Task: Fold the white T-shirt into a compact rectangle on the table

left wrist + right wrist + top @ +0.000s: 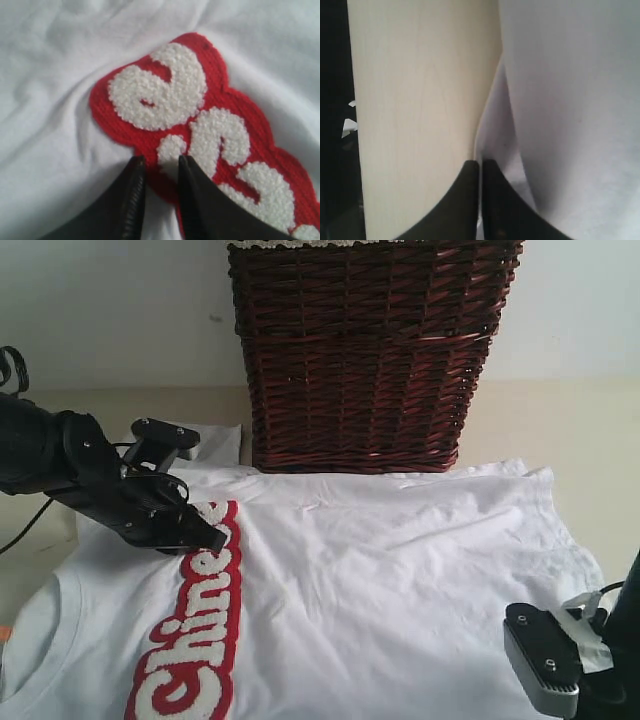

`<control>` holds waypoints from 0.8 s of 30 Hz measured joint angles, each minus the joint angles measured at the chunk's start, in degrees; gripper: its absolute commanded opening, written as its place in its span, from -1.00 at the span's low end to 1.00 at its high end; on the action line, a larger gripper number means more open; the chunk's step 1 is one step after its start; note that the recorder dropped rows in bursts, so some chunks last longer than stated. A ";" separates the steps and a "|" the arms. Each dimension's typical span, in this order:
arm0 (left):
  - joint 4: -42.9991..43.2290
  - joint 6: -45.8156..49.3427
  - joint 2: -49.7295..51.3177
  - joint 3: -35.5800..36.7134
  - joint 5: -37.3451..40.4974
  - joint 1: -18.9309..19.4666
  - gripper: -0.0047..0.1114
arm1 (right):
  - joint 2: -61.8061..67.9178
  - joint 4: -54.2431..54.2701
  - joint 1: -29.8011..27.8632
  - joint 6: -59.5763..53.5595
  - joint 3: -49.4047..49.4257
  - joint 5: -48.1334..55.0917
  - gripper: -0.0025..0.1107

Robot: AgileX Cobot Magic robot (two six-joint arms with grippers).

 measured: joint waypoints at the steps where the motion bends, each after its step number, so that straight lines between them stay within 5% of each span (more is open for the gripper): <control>1: 0.00 0.00 0.00 0.00 0.00 0.00 -0.48 | 0.00 -0.91 0.00 0.05 0.00 0.27 -0.96; 16: 0.00 0.00 0.23 0.00 -1.43 0.00 -0.48 | -5.61 -21.54 0.00 6.29 0.00 10.42 -0.94; 19: 0.00 0.00 0.23 0.00 -1.70 0.00 -0.48 | -6.36 -21.80 0.00 7.72 0.00 9.39 -0.73; 24: 0.12 0.00 0.50 0.00 -2.77 -0.11 -0.48 | -6.45 -23.12 0.00 9.86 0.00 7.98 -0.03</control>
